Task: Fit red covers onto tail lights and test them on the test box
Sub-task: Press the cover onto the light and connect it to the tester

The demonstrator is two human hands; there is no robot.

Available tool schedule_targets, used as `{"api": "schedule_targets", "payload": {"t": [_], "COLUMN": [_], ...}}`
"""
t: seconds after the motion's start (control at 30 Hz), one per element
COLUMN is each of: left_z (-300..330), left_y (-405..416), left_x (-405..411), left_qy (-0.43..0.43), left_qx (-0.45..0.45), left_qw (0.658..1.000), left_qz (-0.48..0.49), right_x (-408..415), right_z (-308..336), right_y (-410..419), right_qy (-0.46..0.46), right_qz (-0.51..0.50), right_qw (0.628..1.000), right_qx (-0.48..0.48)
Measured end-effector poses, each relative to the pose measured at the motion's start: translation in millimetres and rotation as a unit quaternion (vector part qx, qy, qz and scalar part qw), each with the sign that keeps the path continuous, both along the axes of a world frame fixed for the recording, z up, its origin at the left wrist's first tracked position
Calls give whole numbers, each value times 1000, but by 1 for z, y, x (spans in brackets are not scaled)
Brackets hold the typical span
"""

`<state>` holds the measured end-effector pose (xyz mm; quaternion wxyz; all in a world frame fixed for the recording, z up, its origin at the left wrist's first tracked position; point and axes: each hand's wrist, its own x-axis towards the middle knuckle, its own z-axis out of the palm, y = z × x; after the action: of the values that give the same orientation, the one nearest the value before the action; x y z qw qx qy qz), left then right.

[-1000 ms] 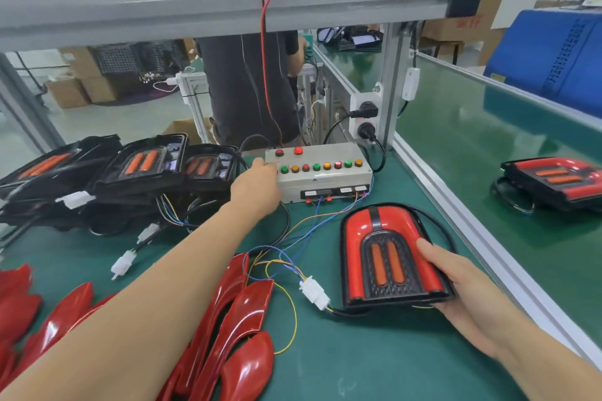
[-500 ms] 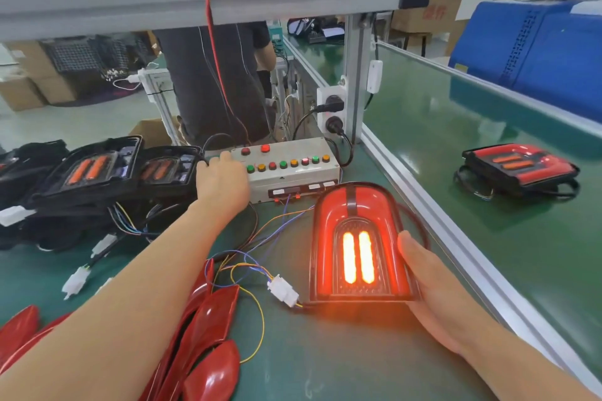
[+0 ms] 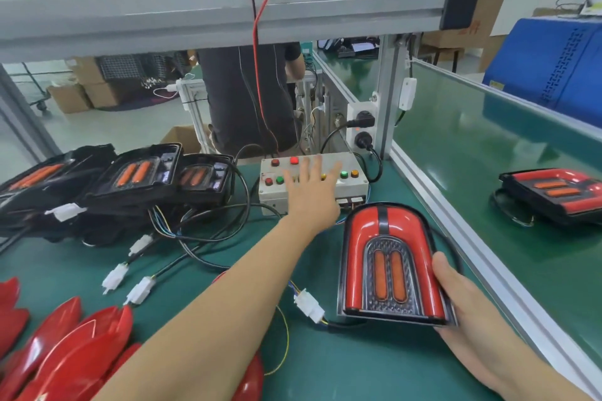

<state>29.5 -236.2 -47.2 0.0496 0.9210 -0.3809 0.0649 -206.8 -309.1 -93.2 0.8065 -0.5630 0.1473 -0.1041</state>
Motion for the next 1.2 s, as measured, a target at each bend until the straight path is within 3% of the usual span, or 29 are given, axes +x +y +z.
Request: {"api": "schedule_targets", "payload": {"t": [0.17, 0.4, 0.9, 1.03, 1.2], "left_z": [-1, -2, 14, 6, 5], "left_y": [-22, -11, -18, -17, -17], "left_x": [-7, -8, -10, -9, -12], "left_qy": [106, 126, 187, 177, 163], "left_qx": [-7, -26, 23, 14, 10], "left_qw": [994, 987, 978, 979, 981], "left_qz": [28, 94, 90, 95, 105], "right_x": [0, 0, -1, -1, -1], "right_z": [1, 3, 11, 9, 9], "right_y": [0, 1, 6, 5, 6], "right_qy": [-9, -6, -43, -52, -45], "right_qz": [2, 5, -35, -20, -20], "right_qw": [1000, 1000, 997, 993, 993], "right_qx": [12, 15, 48, 104, 105]}}
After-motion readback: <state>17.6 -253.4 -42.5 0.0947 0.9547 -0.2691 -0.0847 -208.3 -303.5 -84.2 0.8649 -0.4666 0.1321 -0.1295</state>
